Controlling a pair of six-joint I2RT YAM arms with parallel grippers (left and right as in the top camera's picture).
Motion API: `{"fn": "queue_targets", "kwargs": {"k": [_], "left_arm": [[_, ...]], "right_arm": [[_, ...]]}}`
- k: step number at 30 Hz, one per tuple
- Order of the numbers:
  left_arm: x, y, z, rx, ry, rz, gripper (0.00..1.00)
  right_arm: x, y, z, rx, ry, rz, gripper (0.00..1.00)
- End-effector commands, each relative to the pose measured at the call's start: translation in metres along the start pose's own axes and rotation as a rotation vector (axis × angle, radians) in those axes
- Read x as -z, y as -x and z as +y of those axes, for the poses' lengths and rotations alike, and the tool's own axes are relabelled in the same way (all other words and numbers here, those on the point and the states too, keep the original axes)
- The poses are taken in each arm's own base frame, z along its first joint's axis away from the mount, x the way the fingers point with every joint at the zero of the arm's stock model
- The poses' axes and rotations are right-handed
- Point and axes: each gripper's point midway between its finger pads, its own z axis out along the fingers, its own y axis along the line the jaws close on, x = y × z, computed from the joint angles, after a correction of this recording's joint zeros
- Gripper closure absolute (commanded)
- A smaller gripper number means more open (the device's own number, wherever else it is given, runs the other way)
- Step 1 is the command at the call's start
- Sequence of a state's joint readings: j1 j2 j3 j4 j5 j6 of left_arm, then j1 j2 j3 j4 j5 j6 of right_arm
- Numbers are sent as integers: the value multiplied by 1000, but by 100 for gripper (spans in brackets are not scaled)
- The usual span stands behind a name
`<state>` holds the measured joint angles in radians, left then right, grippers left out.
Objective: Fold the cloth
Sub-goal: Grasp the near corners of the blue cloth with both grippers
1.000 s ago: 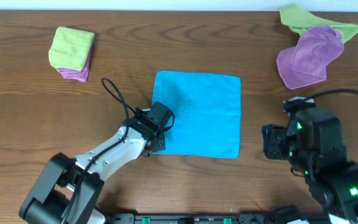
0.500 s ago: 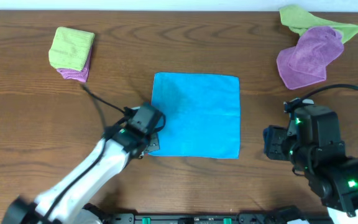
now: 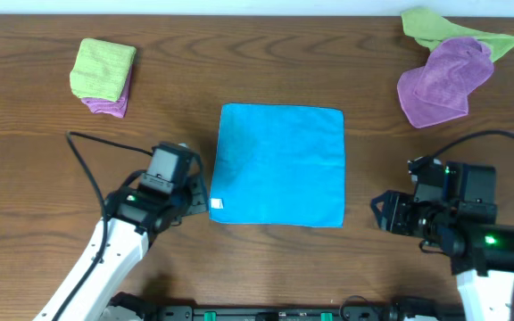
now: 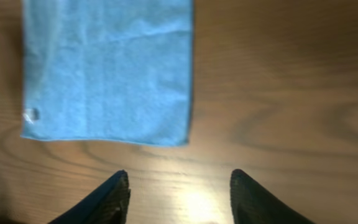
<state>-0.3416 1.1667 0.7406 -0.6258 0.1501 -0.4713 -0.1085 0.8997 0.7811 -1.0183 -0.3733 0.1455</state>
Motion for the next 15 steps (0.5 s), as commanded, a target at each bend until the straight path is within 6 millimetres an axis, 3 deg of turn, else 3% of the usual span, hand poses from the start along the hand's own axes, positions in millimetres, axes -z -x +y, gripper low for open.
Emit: {"fn": "queue_targets", "kwargs": {"k": [1,7,15], "left_arm": [[-11,-18,1,-14,-115,79,43],[-35,-34,8,41,-209,111,36],[-63,-38,4,52,-251,163,34]], "right_arm": [[-19,-17,16,-13,205,37,39],[-63,-46,5,-103,275,122,34],[-96,-56,-5,-159,298,191,31]]}}
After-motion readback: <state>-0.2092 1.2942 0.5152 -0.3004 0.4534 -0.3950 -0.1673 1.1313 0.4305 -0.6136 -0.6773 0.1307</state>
